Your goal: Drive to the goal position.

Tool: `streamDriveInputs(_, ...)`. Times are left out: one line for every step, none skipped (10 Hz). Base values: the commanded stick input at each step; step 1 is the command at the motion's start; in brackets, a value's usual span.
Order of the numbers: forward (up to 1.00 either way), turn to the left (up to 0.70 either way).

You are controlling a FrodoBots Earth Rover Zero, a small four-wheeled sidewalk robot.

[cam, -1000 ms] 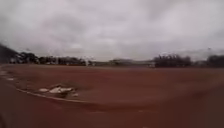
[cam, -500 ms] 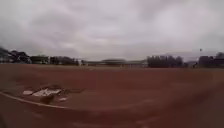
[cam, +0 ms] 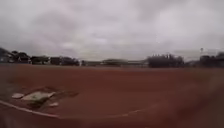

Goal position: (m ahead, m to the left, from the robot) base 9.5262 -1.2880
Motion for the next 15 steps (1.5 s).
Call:
streamDriveInputs(0.65,0.0)
streamDriveInputs(0.65,0.0)
streamDriveInputs(0.65,0.0)
streamDriveInputs(0.65,0.0)
streamDriveInputs(0.65,0.0)
streamDriveInputs(0.65,0.0)
streamDriveInputs(0.65,0.0)
streamDriveInputs(0.65,0.0)
streamDriveInputs(0.65,0.0)
streamDriveInputs(0.65,0.0)
streamDriveInputs(0.65,0.0)
streamDriveInputs(0.65,0.0)
streamDriveInputs(0.65,0.0)
streamDriveInputs(0.65,0.0)
streamDriveInputs(0.65,0.0)
